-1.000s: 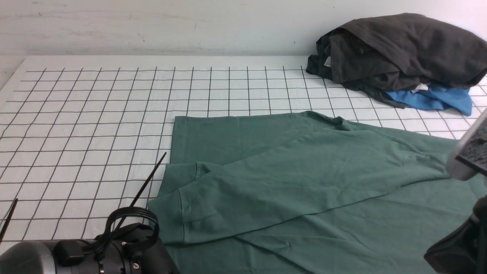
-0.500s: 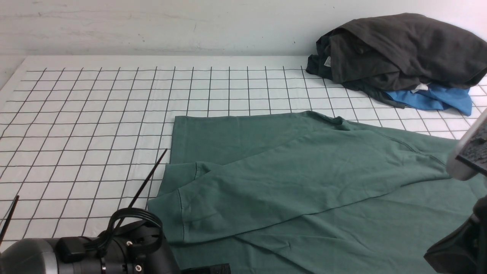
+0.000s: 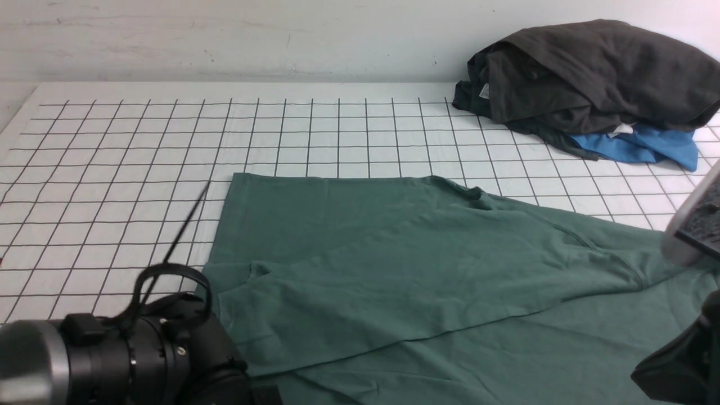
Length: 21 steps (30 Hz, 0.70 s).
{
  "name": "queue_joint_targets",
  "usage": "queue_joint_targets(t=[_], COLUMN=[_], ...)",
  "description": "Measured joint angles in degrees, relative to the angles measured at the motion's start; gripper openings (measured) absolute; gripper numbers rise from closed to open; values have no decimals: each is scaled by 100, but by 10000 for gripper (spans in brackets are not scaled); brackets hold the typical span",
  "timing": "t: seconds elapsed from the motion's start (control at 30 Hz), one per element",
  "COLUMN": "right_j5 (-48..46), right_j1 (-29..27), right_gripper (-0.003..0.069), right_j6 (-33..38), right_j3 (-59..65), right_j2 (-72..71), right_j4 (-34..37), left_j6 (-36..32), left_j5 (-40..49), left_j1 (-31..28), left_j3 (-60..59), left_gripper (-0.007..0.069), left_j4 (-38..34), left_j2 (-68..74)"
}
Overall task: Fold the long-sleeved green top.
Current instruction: Use both arms simultaneously to clamp the lower edge of the clothing fabric
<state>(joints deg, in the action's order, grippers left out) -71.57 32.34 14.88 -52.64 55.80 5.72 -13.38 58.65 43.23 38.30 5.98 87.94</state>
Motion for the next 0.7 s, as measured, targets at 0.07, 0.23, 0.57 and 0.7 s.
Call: queue_joint_targets(t=[0.07, 0.23, 0.57, 0.7], right_j5=[0, 5, 660, 1456], right_j1=[0, 0, 0, 0], right_gripper=[-6, 68, 529, 579], right_j6=[81, 479, 1839, 2057], right_j3=[0, 119, 1944, 2594], right_j2=[0, 0, 27, 61], right_j4=[-86, -120, -140, -483], left_j6=[-133, -382, -560, -565], left_j5=[72, 123, 132, 132], left_j1=[-241, -553, -651, -651], left_j3=[0, 0, -6, -6], left_gripper=[13, 13, 13, 13], left_j4=[-171, -483, -629, -640], left_j2=[-79, -247, -338, -338])
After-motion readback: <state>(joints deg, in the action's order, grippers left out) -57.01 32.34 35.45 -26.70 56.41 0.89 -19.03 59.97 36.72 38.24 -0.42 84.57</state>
